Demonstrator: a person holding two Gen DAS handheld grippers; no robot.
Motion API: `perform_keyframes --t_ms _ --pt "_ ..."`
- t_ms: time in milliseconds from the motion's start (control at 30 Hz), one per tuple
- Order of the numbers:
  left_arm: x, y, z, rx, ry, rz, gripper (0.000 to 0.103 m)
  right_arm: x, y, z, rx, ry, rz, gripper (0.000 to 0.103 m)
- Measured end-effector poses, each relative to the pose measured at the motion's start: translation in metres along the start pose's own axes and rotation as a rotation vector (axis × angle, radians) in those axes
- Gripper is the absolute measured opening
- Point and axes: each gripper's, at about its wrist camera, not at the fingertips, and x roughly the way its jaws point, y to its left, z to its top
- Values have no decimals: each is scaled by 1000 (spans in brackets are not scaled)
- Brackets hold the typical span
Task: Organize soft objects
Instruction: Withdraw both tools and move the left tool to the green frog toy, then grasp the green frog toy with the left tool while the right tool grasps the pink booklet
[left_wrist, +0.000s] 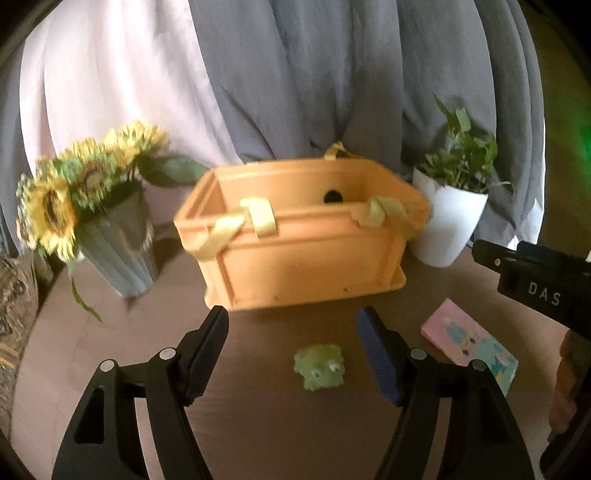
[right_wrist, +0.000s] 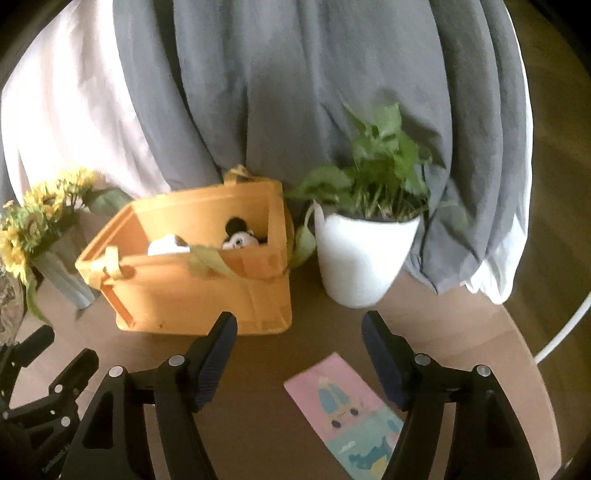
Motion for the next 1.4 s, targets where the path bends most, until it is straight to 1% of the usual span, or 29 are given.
perform_keyframes --t_ms 67,100,367,567,733,867,967,1133,1233,1333,1400 --pt "4 -2 -8 3 17 -5 75 5 -4 -8 23 23 4 73" --pt "6 -3 -12 7 29 -5 75 9 -6 -13 30 48 -3 74" --pt "34 -15 -35 19 131 -22 75 37 -18 -42 51 165 -39 74" --pt "53 -20 -39 29 157 -21 75 59 -25 -55 53 231 -61 74" --pt "68 -24 -41 33 174 -21 75 80 -28 -63 53 280 -49 74" --pt "79 -27 -41 24 198 -34 75 94 -27 -67 31 321 -19 74" --pt "86 -28 -43 24 211 -32 75 104 -24 -69 0 347 -21 74" --pt "97 -29 -45 8 230 -41 75 117 -27 -72 15 375 -23 74" --pt "104 -28 -44 -3 249 -52 72 125 -30 -74 34 389 -13 74" --pt "109 -28 -44 -9 263 -56 64 126 -29 -76 33 383 -18 74" --pt "113 -27 -45 -14 280 -64 55 126 -28 -76 30 379 -22 73"
